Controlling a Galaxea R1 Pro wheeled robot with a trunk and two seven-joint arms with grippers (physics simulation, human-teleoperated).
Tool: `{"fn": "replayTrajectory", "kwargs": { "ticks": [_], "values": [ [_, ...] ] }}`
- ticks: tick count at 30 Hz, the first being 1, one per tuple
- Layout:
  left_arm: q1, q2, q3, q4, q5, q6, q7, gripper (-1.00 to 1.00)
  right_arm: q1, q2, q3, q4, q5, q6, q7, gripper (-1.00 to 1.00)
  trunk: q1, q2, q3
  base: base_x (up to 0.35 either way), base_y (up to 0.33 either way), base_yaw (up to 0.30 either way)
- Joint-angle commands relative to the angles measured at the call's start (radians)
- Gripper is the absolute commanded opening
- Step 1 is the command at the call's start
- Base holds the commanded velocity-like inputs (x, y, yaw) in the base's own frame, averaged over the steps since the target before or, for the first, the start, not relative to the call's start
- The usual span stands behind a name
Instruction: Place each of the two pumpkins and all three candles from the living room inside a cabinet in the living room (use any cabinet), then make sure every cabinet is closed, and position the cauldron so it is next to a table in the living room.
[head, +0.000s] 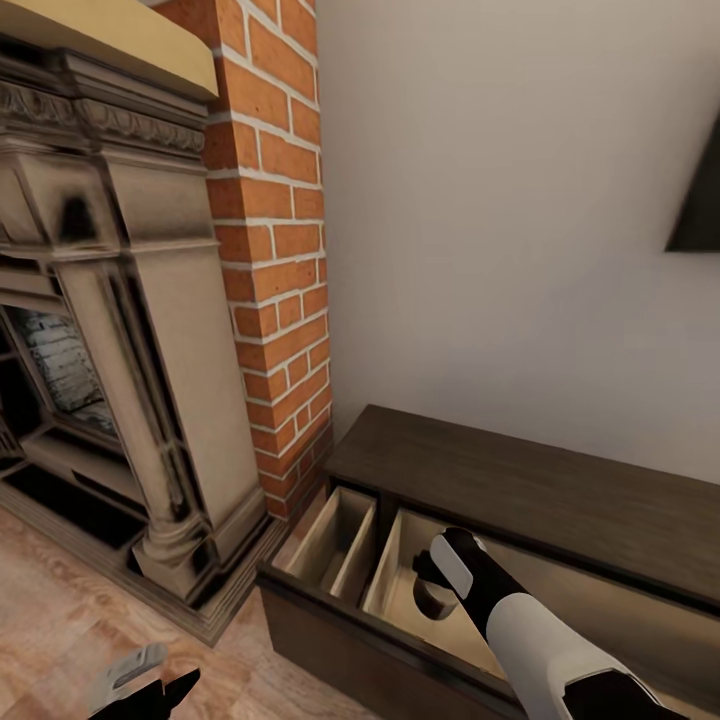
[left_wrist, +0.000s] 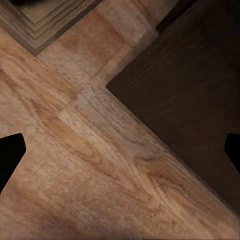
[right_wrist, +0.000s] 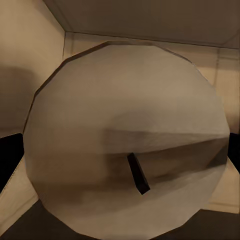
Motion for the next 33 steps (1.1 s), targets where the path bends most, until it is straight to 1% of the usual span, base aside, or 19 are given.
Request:
{"fn": "replayTrajectory", "kwargs": {
  "ticks": [1, 7, 11, 18, 22, 26, 33],
  "values": [
    [0.000, 0.000, 0.002, -0.001, -0.002, 0.005, -0.005, 1.00, -0.001, -0.001, 0.008, -0.001, -0.011, 0.002, -0.009, -1.00, 0.000, 0.000, -0.001, 0.077, 0.012, 0.000],
    [0.000, 0.000, 0.002, -0.001, -0.002, 0.005, -0.008, 1.00, -0.001, -0.001, 0.008, -0.001, -0.011, 0.002, -0.009, -1.00, 0.000, 0.000, -0.001, 0.026, 0.004, 0.000],
    [0.000, 0.000, 0.002, -0.001, -0.002, 0.005, -0.028, 1.00, -0.001, -0.001, 0.008, 0.000, -0.011, 0.002, -0.009, -1.00, 0.000, 0.000, -0.001, 0.004, 0.001, 0.000],
    [0.000, 0.000, 0.002, -0.001, -0.003, 0.004, -0.036, 1.00, -0.001, -0.002, 0.008, 0.005, -0.011, 0.002, -0.008, -1.00, 0.003, -0.002, -0.028, 0.000, 0.000, 0.000],
    [0.000, 0.000, 0.002, -0.001, -0.003, 0.004, -0.037, 1.00, -0.001, -0.002, 0.008, 0.006, -0.011, 0.002, -0.008, -1.00, 0.003, -0.002, -0.028, 0.000, 0.000, 0.000],
    [0.000, 0.000, 0.002, -0.001, -0.003, 0.003, -0.038, 1.00, -0.001, -0.002, 0.008, 0.006, -0.011, 0.002, -0.007, -1.00, 0.005, -0.003, -0.043, 0.000, 0.000, 0.000],
    [0.000, 0.000, 0.002, -0.001, -0.003, 0.003, -0.038, 1.00, -0.001, -0.002, 0.008, 0.006, -0.011, 0.002, -0.007, -1.00, 0.005, -0.003, -0.043, 0.000, 0.000, 0.000]
  ]
}}
